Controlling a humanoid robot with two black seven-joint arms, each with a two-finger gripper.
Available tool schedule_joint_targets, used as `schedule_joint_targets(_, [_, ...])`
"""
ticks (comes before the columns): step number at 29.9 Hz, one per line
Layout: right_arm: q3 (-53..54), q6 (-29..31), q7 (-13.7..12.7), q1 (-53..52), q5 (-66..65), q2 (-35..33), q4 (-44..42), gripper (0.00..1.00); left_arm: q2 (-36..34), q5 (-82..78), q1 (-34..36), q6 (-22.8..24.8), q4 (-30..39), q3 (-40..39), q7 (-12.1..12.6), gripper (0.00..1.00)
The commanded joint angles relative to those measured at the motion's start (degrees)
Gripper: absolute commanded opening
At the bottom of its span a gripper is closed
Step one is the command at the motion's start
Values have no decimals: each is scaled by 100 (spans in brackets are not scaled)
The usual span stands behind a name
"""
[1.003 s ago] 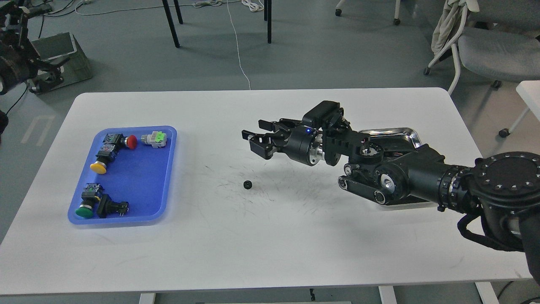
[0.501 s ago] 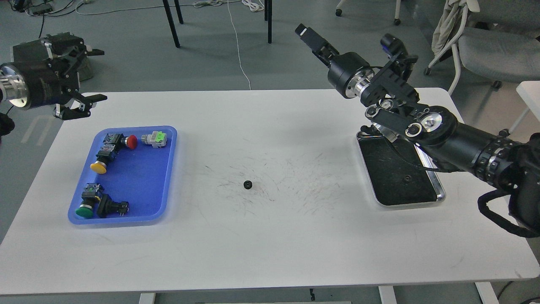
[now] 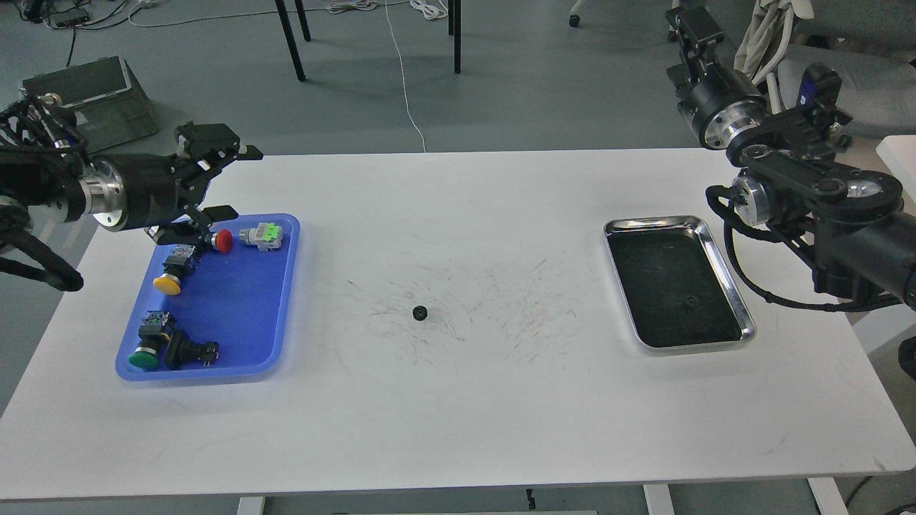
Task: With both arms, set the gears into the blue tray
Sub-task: 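Retract the right arm back beside the metal tray, then swing the left gripper out over the blue tray toward the gear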
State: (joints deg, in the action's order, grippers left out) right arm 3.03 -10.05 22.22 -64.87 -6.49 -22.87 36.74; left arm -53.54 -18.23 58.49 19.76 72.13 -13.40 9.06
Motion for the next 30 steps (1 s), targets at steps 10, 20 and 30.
schedule_joint_targets(10, [1086,187,-16,449,542,-297,9,94,195,-970,49,-499,881,496,-1195,99])
schedule_joint_targets(20, [1095,135,-7,528,675,-297,9,94,713,-2158,84,-684,847,838,-3251,99])
schedule_joint_targets(30, [1051,135,2,616,658,-297,-9,94,1241,-3367,145,-1657,495,1269,-3706,99])
